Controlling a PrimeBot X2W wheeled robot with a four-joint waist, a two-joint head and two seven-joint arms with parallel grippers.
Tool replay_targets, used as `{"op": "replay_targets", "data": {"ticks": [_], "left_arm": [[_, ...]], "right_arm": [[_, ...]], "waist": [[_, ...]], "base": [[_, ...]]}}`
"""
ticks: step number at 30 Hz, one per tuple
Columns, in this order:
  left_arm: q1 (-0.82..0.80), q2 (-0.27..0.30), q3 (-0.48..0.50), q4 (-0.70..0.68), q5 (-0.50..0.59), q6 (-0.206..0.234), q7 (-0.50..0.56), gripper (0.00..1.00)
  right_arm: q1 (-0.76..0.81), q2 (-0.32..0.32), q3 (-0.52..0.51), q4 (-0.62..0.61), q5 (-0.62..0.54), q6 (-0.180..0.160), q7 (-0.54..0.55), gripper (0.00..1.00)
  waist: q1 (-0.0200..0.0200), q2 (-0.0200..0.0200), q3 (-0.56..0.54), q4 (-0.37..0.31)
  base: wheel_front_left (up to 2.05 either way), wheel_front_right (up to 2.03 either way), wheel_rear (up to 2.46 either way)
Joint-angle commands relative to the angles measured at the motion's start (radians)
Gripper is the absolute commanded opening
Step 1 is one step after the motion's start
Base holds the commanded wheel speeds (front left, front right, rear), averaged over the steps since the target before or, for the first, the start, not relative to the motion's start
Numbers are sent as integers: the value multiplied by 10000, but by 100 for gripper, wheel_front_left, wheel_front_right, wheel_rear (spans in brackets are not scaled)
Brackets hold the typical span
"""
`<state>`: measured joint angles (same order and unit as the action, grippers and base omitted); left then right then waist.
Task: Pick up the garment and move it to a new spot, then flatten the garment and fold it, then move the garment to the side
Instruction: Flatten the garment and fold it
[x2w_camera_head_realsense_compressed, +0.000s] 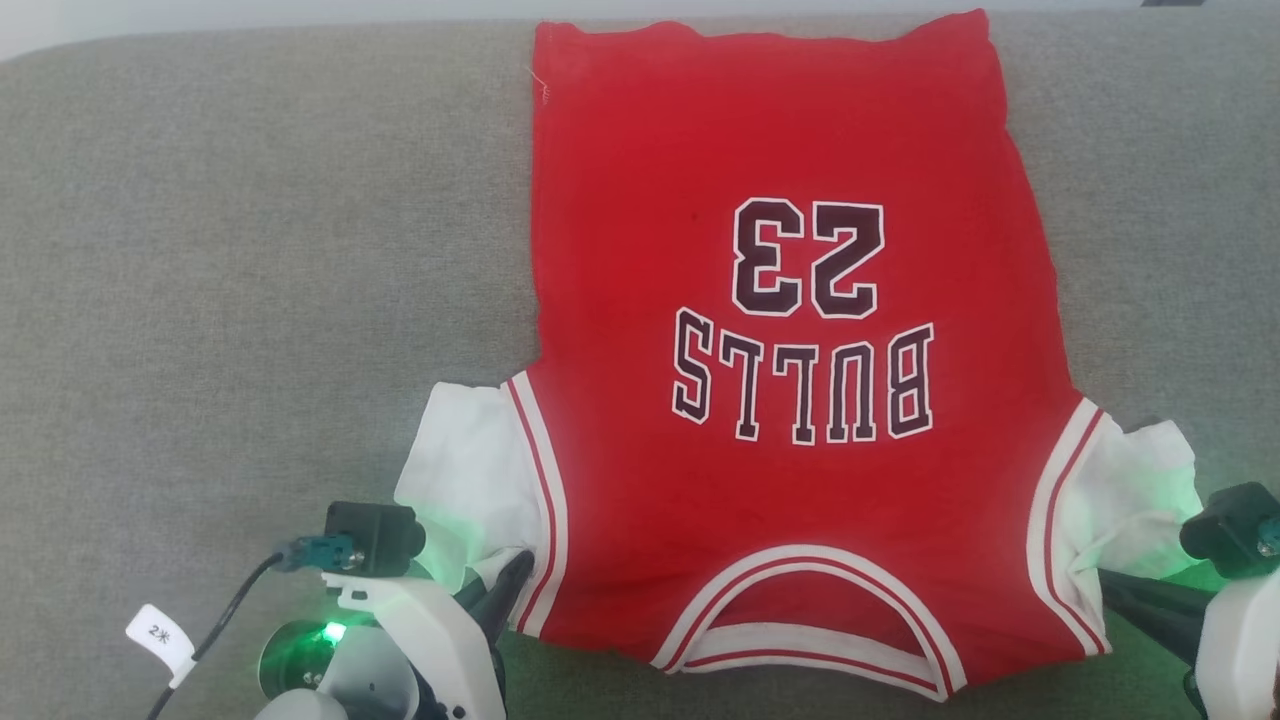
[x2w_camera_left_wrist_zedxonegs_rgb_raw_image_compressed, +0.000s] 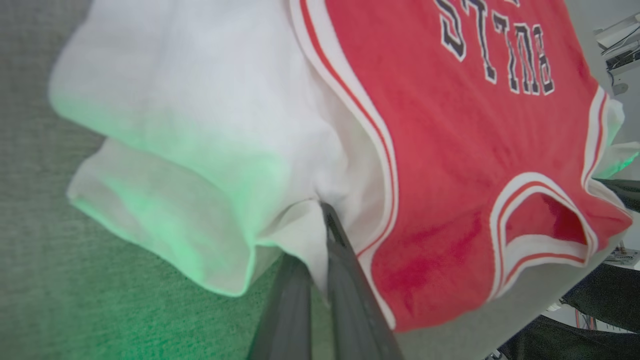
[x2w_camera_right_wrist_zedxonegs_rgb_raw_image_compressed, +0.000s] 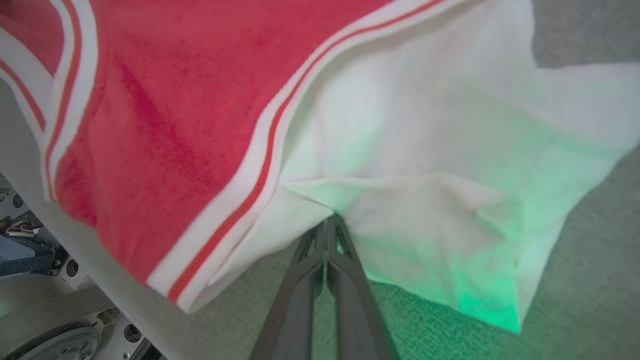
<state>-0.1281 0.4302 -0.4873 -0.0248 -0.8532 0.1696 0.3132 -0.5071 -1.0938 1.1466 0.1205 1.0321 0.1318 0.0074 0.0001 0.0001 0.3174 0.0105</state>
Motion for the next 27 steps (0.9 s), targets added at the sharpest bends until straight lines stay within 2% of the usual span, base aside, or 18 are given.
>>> {"op": "replay_targets", "data": {"ticks": [1, 2, 3, 4, 7, 13, 16, 19, 22, 27], "left_arm": [[-111, -54, -99, 295, 125, -61, -80, 0], [-111, -54, -99, 295, 125, -61, -80, 0], [-119, -77, -124, 413, 200, -81, -188, 0], [-130, -123, -122, 513, 243, -100, -273, 0], [-88, -243, -96, 629, 214, -123, -508, 0], [39, -291, -165, 421, 288, -117, -719, 0], [-157, -378, -262, 249, 356, -113, -745, 0], [-449, -488, -437, 132, 493, -210, -685, 0], [-798, -601, -640, 111, 651, -323, -607, 0], [-1478, -860, -1017, 295, 958, -508, -490, 0]], "right_arm": [[237, 307, -13, 195, -145, -23, 110, 29], [237, 307, -13, 195, -145, -23, 110, 29], [260, 351, -157, 273, -140, -24, 62, 89], [312, 331, -315, 314, -101, -29, 85, 100], [461, -147, -822, -63, 188, -34, 220, 100], [377, -1904, -2571, -1671, 1279, -18, 437, 100], [-189, -2486, -3527, -1817, 1403, -20, 836, 100], [-1087, -2068, -4342, -1410, 1448, -18, 1441, 100], [-2325, -1188, -4879, -543, 1122, -20, 2276, 100], [-4637, 483, -4999, 1495, 362, -18, 3957, 100]], "waist": [[-1, -1, -11, -35], [-1, -1, -11, -35], [-1, -1, -20, -52], [-1, -1, -24, -65], [-1, -1, -41, -48], [-1, -1, 66, 58], [-1, -1, 271, 222], [-1, -1, 564, 468], [-1, -1, 964, 815], [-1, -1, 1656, 1593]], "base": [[0, 0, 0], [0, 0, 0], [0, 0, 0], [0, 0, 0], [0, 0, 0], [0, 0, 0], [0, 0, 0], [0, 0, 0], [0, 0, 0], [0, 0, 0]]}}
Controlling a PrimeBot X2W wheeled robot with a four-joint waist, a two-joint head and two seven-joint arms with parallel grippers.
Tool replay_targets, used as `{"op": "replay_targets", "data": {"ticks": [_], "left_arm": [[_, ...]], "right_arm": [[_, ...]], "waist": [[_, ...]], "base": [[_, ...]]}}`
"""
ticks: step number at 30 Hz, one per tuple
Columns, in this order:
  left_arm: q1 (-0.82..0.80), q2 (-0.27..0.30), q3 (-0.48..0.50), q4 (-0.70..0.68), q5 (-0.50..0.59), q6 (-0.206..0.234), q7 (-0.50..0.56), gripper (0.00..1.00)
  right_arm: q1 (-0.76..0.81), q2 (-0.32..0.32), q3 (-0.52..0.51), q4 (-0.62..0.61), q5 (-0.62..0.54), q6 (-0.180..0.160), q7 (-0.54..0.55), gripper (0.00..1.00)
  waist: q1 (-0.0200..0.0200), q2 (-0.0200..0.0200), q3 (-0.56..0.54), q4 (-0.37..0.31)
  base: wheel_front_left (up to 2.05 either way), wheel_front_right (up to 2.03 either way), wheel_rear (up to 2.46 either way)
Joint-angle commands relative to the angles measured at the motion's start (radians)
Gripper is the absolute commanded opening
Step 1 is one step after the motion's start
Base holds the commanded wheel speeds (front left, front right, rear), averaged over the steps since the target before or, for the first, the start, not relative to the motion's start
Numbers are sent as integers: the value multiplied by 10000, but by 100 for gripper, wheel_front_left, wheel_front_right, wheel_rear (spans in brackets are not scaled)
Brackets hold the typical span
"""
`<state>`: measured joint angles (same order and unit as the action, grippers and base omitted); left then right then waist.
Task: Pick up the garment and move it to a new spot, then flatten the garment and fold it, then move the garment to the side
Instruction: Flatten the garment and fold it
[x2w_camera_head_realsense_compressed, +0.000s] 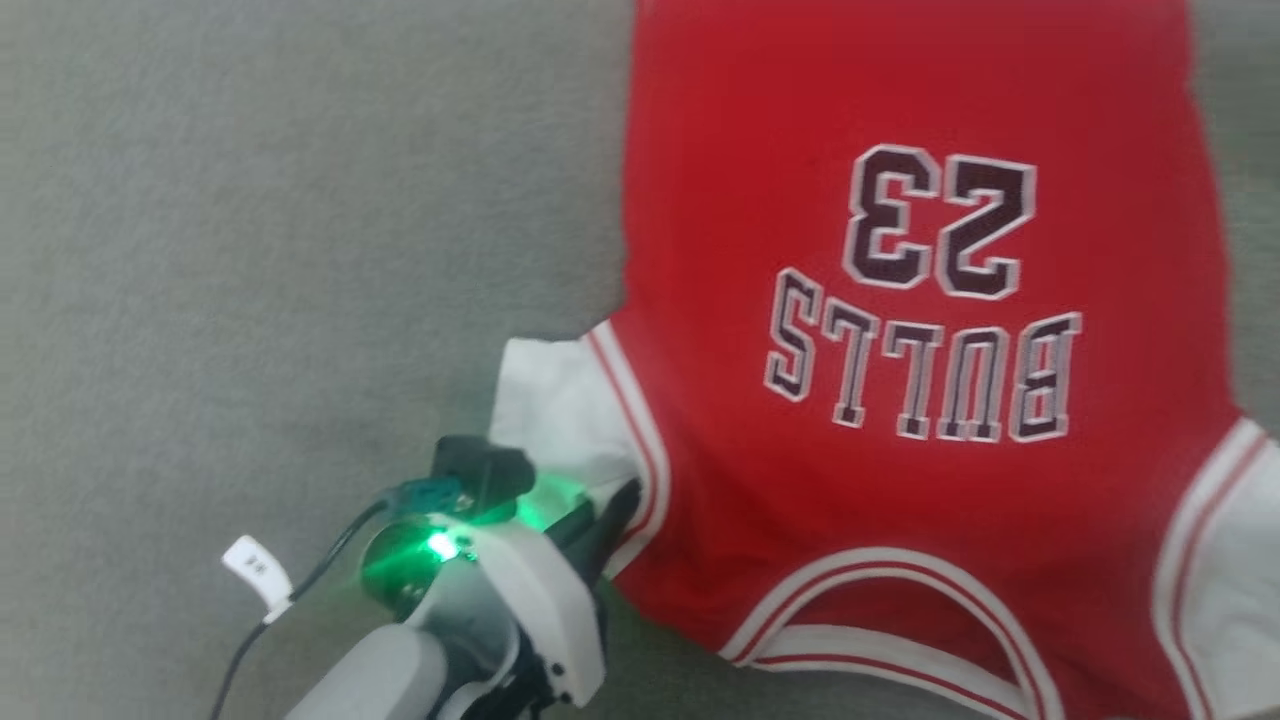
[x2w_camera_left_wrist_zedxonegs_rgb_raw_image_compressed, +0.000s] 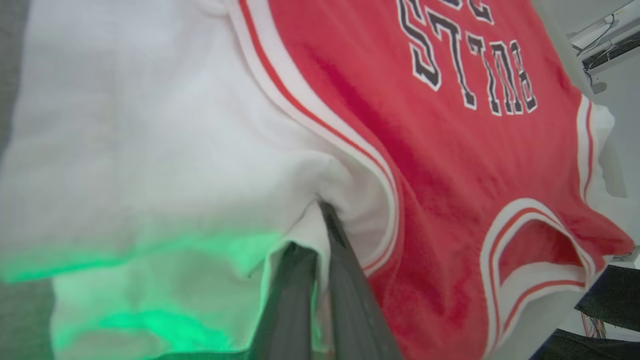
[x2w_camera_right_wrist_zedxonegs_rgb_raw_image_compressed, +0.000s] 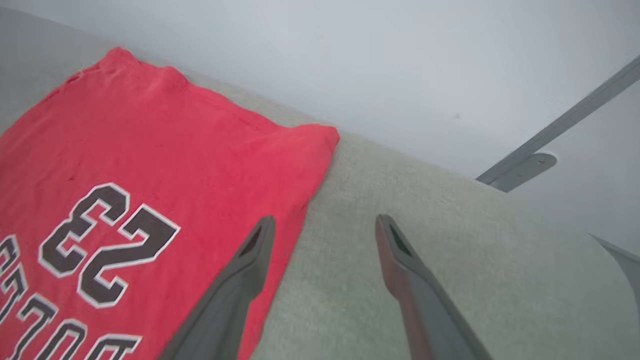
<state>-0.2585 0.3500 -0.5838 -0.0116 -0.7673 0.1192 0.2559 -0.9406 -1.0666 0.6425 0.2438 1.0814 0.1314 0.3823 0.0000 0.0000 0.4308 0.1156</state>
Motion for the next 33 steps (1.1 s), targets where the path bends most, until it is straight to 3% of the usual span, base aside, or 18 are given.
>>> {"op": "replay_targets", "data": {"ticks": [1, 6, 15, 16, 17, 25, 33], "left_arm": [[-294, -134, -130, 190, 119, -50, 100, 0], [-739, -432, -367, 457, 246, -212, 62, 0], [-1007, -712, -297, 1046, 130, -263, -268, 0], [-1036, -735, -274, 1121, 109, -272, -303, 0], [-1057, -750, -265, 1202, 114, -285, -316, 0], [-1190, -590, 30, 1579, 159, -250, -694, 0], [-504, -359, 288, 1667, 7, -187, -1299, 0]], "right_arm": [[-724, 418, 92, 680, -277, -16, 570, 100], [-2528, 1213, 723, 2564, -1235, -16, 2320, 100], [-4039, 2308, 1174, 5250, -1419, -8, 3724, 100], [-4089, 2380, 1213, 5357, -1409, -8, 3693, 86], [-4113, 2471, 1264, 5465, -1350, -8, 3730, 0], [-3901, 2322, 1606, 5133, -890, -10, 3250, 0], [-1900, 580, 2505, 2301, 775, -13, 3263, 0]], "waist": [[0, 0, 680, 714], [0, 0, 1350, 1385], [0, 0, 2109, 1892], [0, 0, 2136, 1884], [0, 0, 2144, 1867], [0, 0, 1542, 1455], [0, 0, 180, 775]], "base": [[0, 0, 0], [0, 0, 0], [0, 0, 0], [0, 0, 0], [0, 0, 0], [0, 0, 0], [0, 0, 0]]}}
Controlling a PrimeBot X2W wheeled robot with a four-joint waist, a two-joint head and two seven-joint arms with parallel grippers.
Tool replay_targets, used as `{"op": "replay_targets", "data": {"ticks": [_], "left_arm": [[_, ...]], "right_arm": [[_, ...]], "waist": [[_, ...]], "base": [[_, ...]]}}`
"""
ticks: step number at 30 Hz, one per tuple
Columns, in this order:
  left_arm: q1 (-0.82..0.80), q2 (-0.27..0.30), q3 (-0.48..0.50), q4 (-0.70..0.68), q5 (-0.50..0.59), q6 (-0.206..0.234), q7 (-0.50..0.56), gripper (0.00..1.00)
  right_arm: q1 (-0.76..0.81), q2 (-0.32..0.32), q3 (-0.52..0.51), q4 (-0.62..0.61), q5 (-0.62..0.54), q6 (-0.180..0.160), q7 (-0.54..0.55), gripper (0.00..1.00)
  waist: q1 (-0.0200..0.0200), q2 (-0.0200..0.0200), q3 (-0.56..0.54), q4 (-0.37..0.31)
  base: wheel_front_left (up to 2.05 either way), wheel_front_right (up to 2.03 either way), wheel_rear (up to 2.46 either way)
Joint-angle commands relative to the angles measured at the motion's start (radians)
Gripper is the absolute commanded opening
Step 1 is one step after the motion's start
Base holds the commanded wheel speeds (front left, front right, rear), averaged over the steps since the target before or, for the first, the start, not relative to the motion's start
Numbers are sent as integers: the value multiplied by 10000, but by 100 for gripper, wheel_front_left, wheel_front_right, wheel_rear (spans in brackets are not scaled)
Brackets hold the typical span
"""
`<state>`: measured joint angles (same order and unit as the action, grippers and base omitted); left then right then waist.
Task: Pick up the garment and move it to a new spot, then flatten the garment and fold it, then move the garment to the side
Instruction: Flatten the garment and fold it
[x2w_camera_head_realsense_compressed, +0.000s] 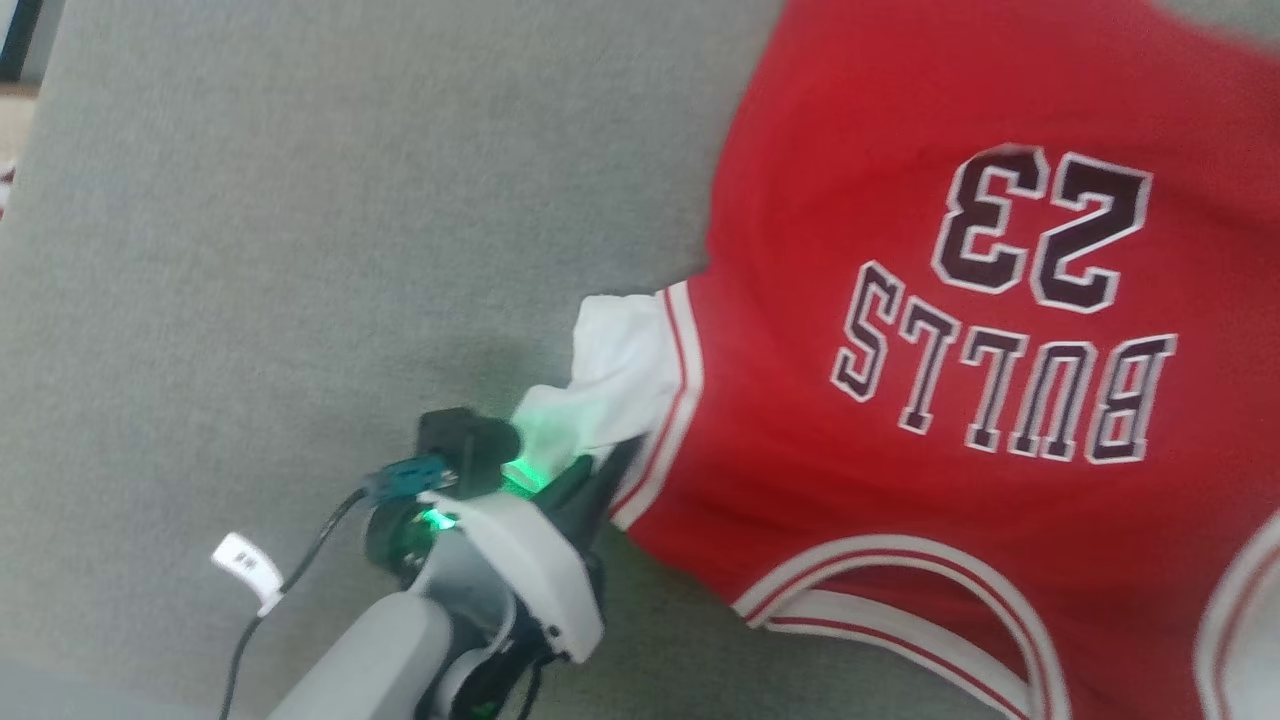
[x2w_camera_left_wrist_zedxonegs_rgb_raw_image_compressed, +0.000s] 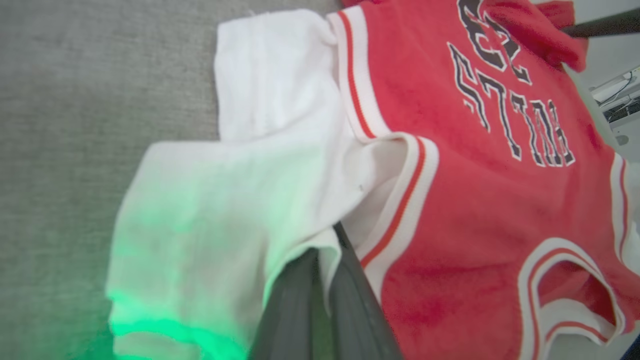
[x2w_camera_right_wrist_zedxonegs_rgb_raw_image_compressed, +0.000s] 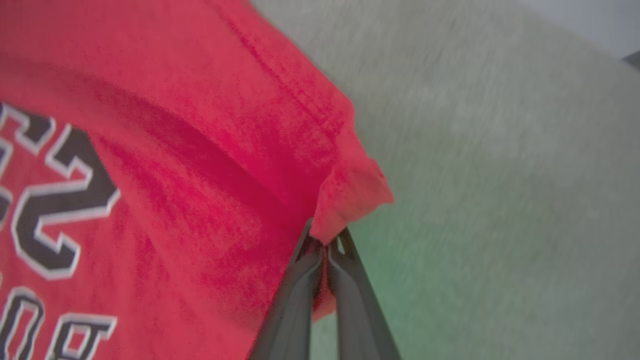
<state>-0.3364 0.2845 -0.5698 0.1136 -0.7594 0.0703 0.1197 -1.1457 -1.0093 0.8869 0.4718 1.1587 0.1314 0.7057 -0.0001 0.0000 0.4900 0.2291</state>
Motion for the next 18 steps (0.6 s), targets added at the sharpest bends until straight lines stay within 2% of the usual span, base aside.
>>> {"op": "replay_targets", "data": {"ticks": [1, 6, 11, 14, 18], "left_arm": [[367, 330, 201, 413, -126, 290, -7, 0], [768, 469, 521, 374, -254, 401, -335, 0], [995, 614, 614, 326, -283, 460, -438, 0], [1043, 697, 692, 278, -300, 512, -472, 0], [1033, 790, 740, 235, -271, 589, -453, 0]], "right_arm": [[553, -322, 189, -475, 242, -14, 95, 0], [2678, -1605, 500, -2687, 1803, -15, -287, 0], [4799, -2650, 1036, -4485, 2473, -15, -1306, 0], [5835, -3031, 1453, -5271, 2398, -11, -1870, 0], [6894, -3109, 1968, -6096, 2196, -10, -2369, 0]], "waist": [[1, 0, -551, -474], [1, 0, -1106, -1023], [1, 0, -1491, -1428], [1, 0, -1611, -1587], [1, 0, -1668, -1749]], "base": [[0, 0, 0], [0, 0, 0], [0, 0, 0], [0, 0, 0], [0, 0, 0]]}}
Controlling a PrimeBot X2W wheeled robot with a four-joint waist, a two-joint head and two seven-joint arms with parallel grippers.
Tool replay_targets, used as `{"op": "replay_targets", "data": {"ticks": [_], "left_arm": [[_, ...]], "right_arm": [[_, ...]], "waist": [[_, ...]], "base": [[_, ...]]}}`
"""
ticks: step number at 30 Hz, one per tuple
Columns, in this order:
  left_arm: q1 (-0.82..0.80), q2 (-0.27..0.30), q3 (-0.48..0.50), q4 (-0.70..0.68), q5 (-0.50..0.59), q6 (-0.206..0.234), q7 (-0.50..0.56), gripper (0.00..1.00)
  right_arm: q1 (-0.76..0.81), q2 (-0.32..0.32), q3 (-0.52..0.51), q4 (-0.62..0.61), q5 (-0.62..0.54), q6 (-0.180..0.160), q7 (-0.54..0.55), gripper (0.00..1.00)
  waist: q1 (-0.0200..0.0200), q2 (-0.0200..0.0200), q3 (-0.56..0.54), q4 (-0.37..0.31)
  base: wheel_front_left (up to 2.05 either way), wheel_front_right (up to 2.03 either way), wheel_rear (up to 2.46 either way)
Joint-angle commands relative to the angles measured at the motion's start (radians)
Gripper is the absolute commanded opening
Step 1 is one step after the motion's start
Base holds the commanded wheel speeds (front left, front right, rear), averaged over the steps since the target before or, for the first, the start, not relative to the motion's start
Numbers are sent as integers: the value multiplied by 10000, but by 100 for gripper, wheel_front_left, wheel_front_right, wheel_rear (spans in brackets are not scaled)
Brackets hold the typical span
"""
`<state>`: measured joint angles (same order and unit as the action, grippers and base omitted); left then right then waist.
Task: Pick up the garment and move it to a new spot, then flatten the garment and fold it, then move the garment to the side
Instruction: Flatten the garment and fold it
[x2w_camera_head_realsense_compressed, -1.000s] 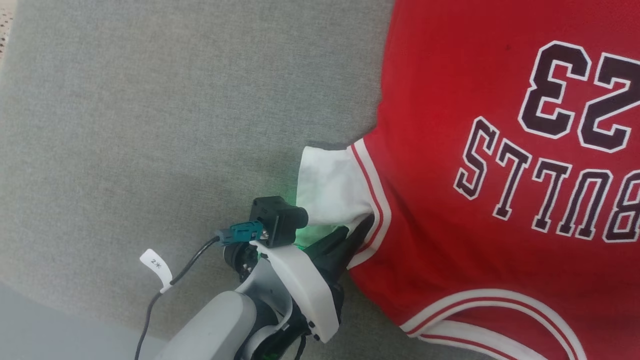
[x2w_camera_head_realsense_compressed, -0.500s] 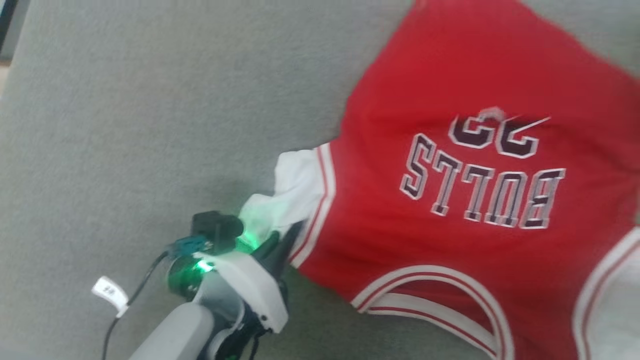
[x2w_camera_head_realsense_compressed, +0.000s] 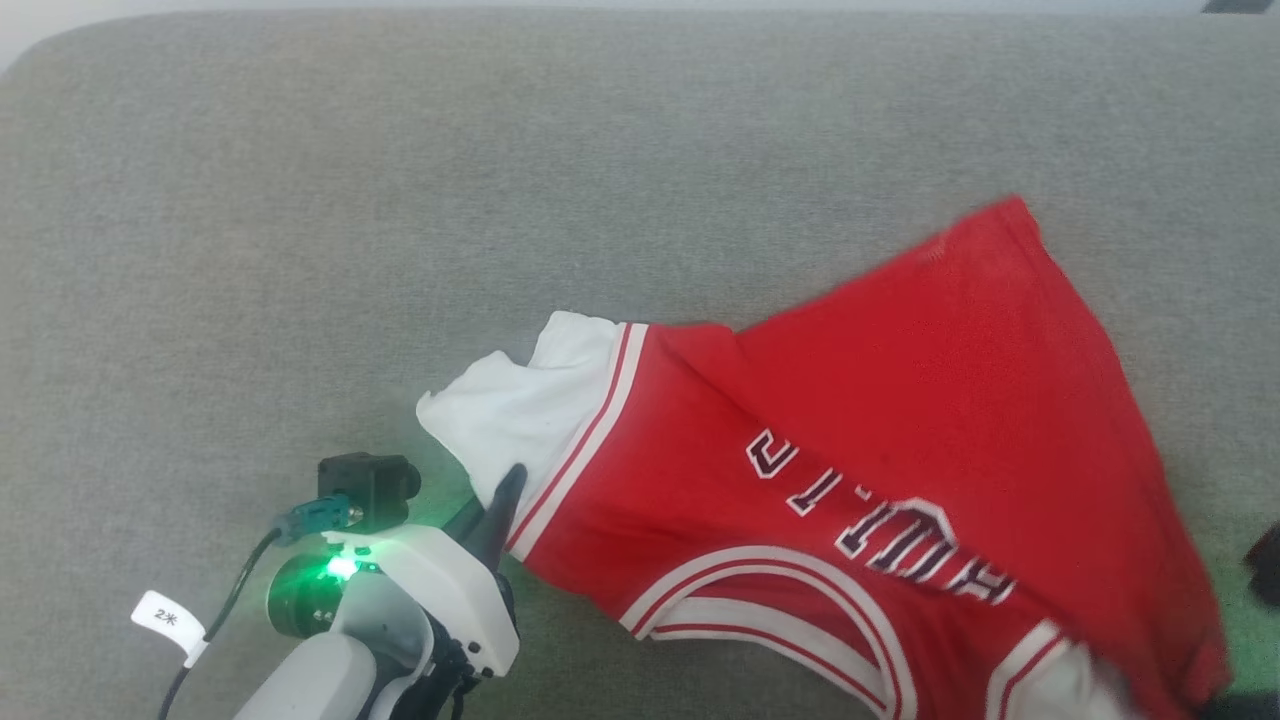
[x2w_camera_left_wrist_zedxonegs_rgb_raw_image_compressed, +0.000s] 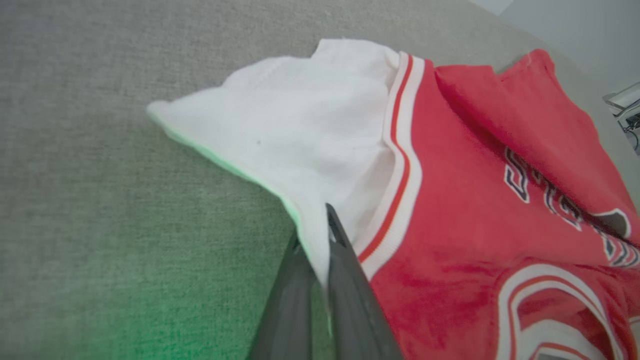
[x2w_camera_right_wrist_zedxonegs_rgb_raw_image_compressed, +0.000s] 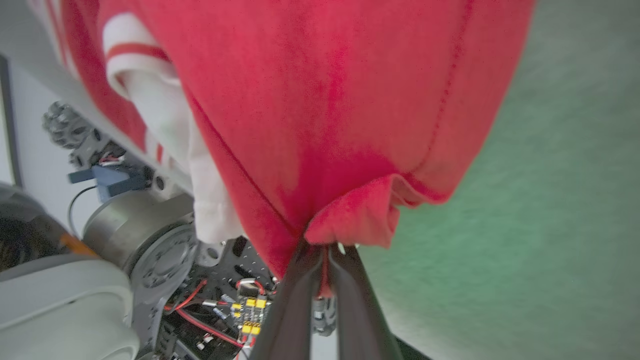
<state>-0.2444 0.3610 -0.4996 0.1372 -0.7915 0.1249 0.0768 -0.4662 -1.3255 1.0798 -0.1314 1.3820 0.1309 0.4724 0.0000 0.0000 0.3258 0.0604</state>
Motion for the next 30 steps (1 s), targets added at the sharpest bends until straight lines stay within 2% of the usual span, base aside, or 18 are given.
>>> {"op": "replay_targets", "data": {"ticks": [1, 5, 6, 7, 12, 17, 20, 24, 30], "left_arm": [[101, 37, 44, -4, 55, 60, -12, 0], [93, 98, 66, 1, 26, 97, 39, 0], [102, 131, 54, 17, 33, 102, 63, 0], [107, 147, 39, 29, 47, 113, 72, 0], [85, 143, 6, 81, 51, 122, 68, 0], [-18, 65, -70, 137, 81, 90, 16, 0], [-178, -29, -184, 168, 147, 34, 20, 0], [-477, -157, -345, 212, 256, -45, 67, 0], [-1014, -446, -571, 394, 319, -209, 80, 0]], "right_arm": [[278, 103, 105, -181, -105, -6, -142, 0], [603, 469, 66, -200, -511, -4, -598, 1], [600, 564, -100, 29, -587, -4, -844, 42], [654, 603, -184, 238, -624, -10, -990, 100], [729, 385, -821, 511, -597, -4, -1532, 100], [543, -554, -1850, 292, -240, -6, -2231, 100], [112, -774, -2612, 553, -415, -6, -2713, 100], [-646, 7, -3302, 1049, -967, -3, -2831, 100], [-1958, 1533, -3430, 2002, -2255, -7, -1499, 100]], "waist": [[0, 0, -38, -97], [0, 0, -100, -270], [0, 0, -125, -317], [0, 0, -147, -349], [0, 0, -226, -402], [0, 0, -242, -333], [0, 0, -146, -181], [0, 0, 163, 92], [0, 0, 686, 608]], "base": [[0, 0, 0], [0, 0, 0], [0, 0, 0], [0, 0, 0], [0, 0, 0], [0, 0, 0], [0, 0, 0], [0, 0, 0], [0, 0, 0]]}}
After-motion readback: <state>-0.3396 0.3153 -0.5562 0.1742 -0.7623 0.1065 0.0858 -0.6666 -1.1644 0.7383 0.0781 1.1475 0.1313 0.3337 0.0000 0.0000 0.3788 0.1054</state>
